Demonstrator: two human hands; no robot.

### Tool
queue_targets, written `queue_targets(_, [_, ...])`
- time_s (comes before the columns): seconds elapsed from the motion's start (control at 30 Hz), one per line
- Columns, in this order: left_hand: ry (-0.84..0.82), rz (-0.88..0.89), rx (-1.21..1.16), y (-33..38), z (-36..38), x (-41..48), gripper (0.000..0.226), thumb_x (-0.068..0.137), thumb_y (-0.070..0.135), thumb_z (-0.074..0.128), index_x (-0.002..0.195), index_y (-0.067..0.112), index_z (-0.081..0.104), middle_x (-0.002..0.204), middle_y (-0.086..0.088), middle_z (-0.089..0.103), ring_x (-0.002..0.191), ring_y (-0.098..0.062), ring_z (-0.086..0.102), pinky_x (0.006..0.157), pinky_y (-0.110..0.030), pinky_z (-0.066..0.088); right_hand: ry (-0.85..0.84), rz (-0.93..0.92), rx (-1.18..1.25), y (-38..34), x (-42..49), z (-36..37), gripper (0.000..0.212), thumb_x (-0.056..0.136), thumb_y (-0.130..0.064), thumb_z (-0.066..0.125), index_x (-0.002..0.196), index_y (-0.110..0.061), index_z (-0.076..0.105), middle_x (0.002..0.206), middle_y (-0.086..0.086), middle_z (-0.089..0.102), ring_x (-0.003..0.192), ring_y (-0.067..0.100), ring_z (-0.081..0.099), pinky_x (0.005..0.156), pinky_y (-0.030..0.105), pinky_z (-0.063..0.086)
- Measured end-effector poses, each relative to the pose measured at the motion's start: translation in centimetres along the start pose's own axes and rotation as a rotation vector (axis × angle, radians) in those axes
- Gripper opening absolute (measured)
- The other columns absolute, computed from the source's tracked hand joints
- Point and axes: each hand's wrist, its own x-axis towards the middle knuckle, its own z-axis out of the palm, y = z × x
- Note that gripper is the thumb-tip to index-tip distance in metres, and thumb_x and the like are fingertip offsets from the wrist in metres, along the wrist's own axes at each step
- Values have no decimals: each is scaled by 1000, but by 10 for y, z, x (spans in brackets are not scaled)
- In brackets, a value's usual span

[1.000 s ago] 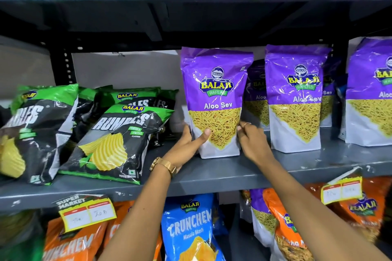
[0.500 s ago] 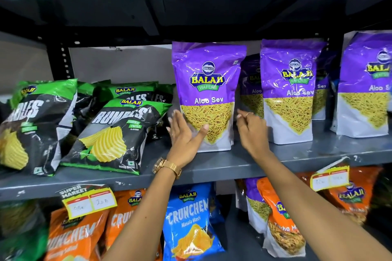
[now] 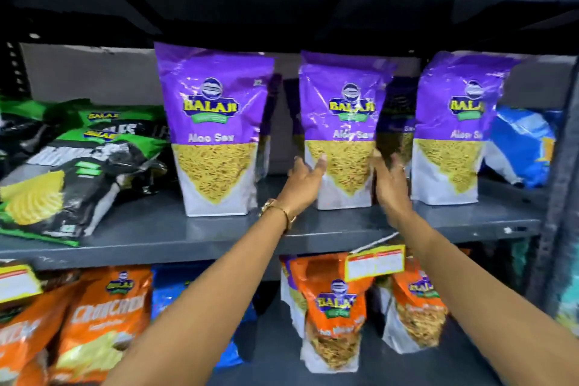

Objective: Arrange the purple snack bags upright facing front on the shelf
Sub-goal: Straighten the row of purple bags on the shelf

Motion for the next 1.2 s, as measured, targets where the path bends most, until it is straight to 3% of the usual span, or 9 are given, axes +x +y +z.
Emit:
queue_targets(0.13, [97, -90, -105, -2, 33, 10, 89, 89, 68, 25, 147, 1, 19, 157, -14, 26, 144, -25, 28, 112, -33, 25, -361, 121, 242, 8, 9, -4, 55, 95, -57, 32, 127, -20, 58, 136, 8, 60, 127, 22, 55, 114, 44, 37])
queue_targets(0.3, [203, -36, -88, -5, 42, 6, 99, 77, 81, 20, 152, 16, 18, 160, 0, 24, 146, -16, 23, 109, -24, 17, -223, -19, -8, 28, 4, -8, 54, 91, -66, 29, 89, -20, 57, 96, 5, 57, 92, 22, 50, 83, 32, 33])
queue_targets(0.4, [207, -13, -29, -11, 42, 5, 114, 63, 92, 17, 153, 22, 14, 161, 3, 21, 147, -15, 21, 122, -37, 13, -246, -81, 17, 30, 2, -10, 56, 94, -59, 32, 98, -12, 62, 99, 11, 61, 100, 31, 57, 82, 33, 33])
queue_targets(0.53, [251, 1, -19, -11, 48, 5, 77, 92, 61, 22, 153, 14, 12, 162, -2, 20, 148, -17, 19, 120, -32, 13, -312, -65, 78, 27, 2, -11, 55, 96, -54, 34, 113, -10, 62, 126, 18, 62, 121, 34, 54, 94, 35, 37])
queue_targets(0.67, [404, -96, 76, 1, 53, -1, 78, 97, 52, 25, 152, 8, -6, 163, -11, -8, 151, -25, -7, 121, -39, 0, -350, -62, 112, 26, 3, -18, 60, 97, -49, 37, 134, -4, 50, 142, 17, 52, 134, 31, 45, 98, 29, 33])
queue_targets(0.83, [693, 409, 448, 39, 94, -25, 79, 98, 42, 35, 150, 6, -12, 160, -12, -18, 147, -21, -23, 118, -35, -17, 53, -379, 191, 16, 18, -72, 44, 96, -37, 46, 126, -7, 57, 129, 11, 61, 124, 26, 53, 110, 42, 39])
queue_targets(0.9, [570, 582, 434, 55, 121, -21, 75, 98, 40, 35, 151, 7, -6, 162, -7, -9, 145, -11, -17, 115, -18, -17, 295, -422, 179, 18, 34, -97, 40, 92, -36, 47, 113, -6, 63, 115, 15, 64, 112, 34, 55, 101, 48, 42])
queue_targets(1.0, [244, 471, 216, 70, 169, -2, 72, 99, 40, 36, 152, 10, -3, 163, -4, -5, 147, -8, -11, 103, -2, -17, 542, -307, 36, 30, 60, -131, 51, 87, -40, 52, 125, -5, 57, 129, 22, 56, 121, 39, 47, 104, 40, 30])
queue_targets(1.2, [1, 60, -109, 83, 217, 37, 77, 98, 47, 34, 151, -1, 6, 162, -17, 10, 150, -27, 10, 122, -37, 10, -46, 21, 282, 62, 97, -165, 54, 96, -49, 41, 139, -15, 48, 140, 6, 57, 123, 19, 56, 105, 36, 44])
